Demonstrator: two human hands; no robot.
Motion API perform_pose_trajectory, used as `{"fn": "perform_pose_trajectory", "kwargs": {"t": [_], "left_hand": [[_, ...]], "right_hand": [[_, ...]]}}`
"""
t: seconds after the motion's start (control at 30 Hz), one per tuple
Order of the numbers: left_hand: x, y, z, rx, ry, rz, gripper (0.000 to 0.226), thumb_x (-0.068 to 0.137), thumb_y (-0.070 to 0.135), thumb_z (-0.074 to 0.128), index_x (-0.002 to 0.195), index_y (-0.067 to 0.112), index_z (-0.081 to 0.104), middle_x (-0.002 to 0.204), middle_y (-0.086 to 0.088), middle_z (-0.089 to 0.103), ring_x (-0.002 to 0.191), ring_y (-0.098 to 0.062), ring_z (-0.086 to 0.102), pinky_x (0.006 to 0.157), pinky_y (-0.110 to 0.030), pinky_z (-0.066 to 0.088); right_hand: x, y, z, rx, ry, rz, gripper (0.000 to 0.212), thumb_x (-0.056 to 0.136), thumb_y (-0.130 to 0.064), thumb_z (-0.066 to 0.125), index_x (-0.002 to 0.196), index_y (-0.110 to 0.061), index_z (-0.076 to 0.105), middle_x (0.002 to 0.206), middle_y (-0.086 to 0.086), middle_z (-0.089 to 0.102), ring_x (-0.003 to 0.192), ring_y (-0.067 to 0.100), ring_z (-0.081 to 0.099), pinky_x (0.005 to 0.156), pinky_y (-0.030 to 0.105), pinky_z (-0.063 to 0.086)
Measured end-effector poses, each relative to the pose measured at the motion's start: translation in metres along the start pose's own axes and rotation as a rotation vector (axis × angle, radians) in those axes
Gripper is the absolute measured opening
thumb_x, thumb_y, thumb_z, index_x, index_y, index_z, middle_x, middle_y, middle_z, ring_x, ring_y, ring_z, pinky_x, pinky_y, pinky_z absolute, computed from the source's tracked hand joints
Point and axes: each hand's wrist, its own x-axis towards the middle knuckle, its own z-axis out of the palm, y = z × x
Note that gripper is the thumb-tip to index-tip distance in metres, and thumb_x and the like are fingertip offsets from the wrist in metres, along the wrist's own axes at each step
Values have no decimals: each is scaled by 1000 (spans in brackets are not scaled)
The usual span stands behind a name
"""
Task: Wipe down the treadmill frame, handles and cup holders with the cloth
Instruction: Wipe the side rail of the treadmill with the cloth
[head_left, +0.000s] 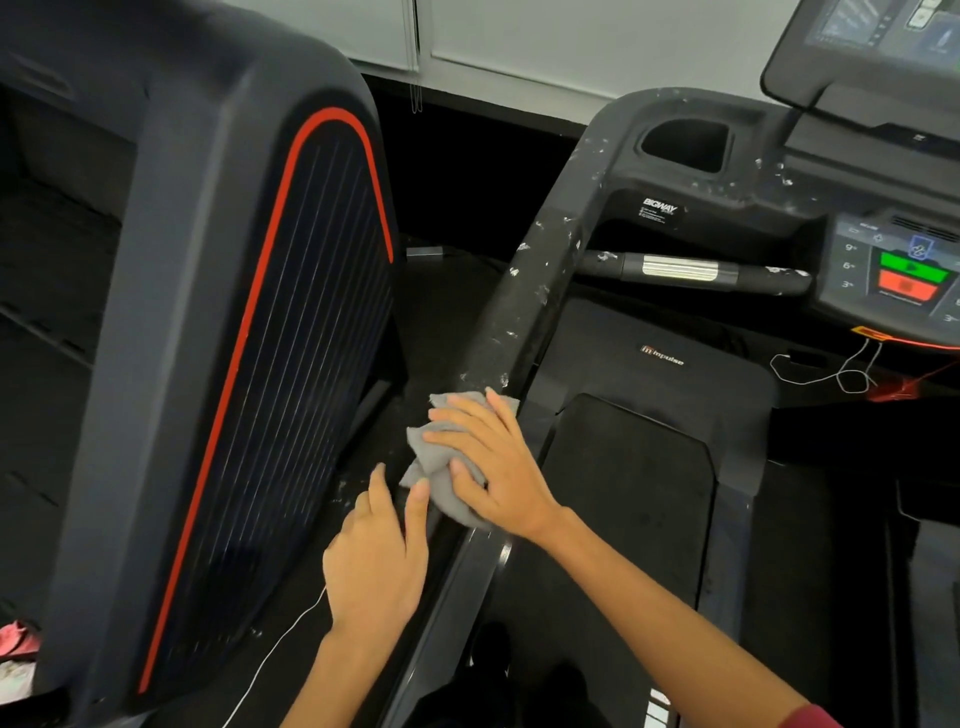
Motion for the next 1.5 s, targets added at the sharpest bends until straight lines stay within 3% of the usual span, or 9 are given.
{"fn": "perform_pose_trajectory", "kwargs": {"t": [0.37,0.47,0.57,0.7,0.87,1.07,1.23,1.43,1.5], "left_hand": [[12,8,-1,47,6,77,47,98,34,33,129,2,50,109,-13,64,90,-28,65,70,-36,49],[21,14,1,-69,12,119,34,97,24,34,115,4,55,92,-9,62,75,-21,62,62,-29,47],[32,23,0,-109,23,140,31,91,12,44,117,-1,53,99,-15,63,80,-28,64,66,-36,52],[48,27,10,-134,-15,181,30,83,6,64,110,-7,58,89,-18,65,66,-26,66,56,-33,55],[53,34,9,-117,108,223,61,96,41,17,126,0,50,103,-14,64,81,-25,66,65,-32,52],[50,29,13,-91,109,208,38,101,31,30,117,7,55,93,-6,65,73,-20,66,56,-24,44],[50,20,16,-58,138,267,39,99,27,34,124,5,55,99,-7,68,72,-17,67,56,-18,42],[49,24,12,-200,71,191,43,103,30,29,138,10,43,130,-9,57,113,-23,58,90,-29,42],[53,23,9,-329,9,126,41,103,28,29,139,14,42,121,-7,62,108,-22,60,92,-31,43]], "right_hand": [[47,-5,12,-192,150,322,27,89,-32,46,96,-16,66,112,-2,63,124,15,47,117,47,17],[23,-17,22,-61,196,262,29,93,-27,47,109,-14,67,120,-1,62,126,15,47,118,48,17],[-3,-15,18,158,227,162,33,96,-20,47,122,-7,62,129,5,59,130,18,46,116,48,22],[1,5,4,195,121,187,42,100,-28,39,126,0,58,135,12,54,136,20,40,120,38,10],[34,29,-7,44,129,253,40,100,-26,38,127,-7,59,137,7,54,141,16,32,121,49,6],[29,-2,16,0,215,390,46,95,-40,50,134,-16,52,148,3,39,146,16,18,120,50,4],[2,3,11,229,210,270,41,98,-21,46,138,-12,48,147,5,41,145,22,23,118,58,9],[21,26,2,161,216,315,40,102,-30,36,137,-13,45,144,-1,42,146,16,22,121,49,2],[33,33,-4,88,185,327,40,100,-30,36,132,-11,52,140,0,48,143,12,25,122,45,2]]}}
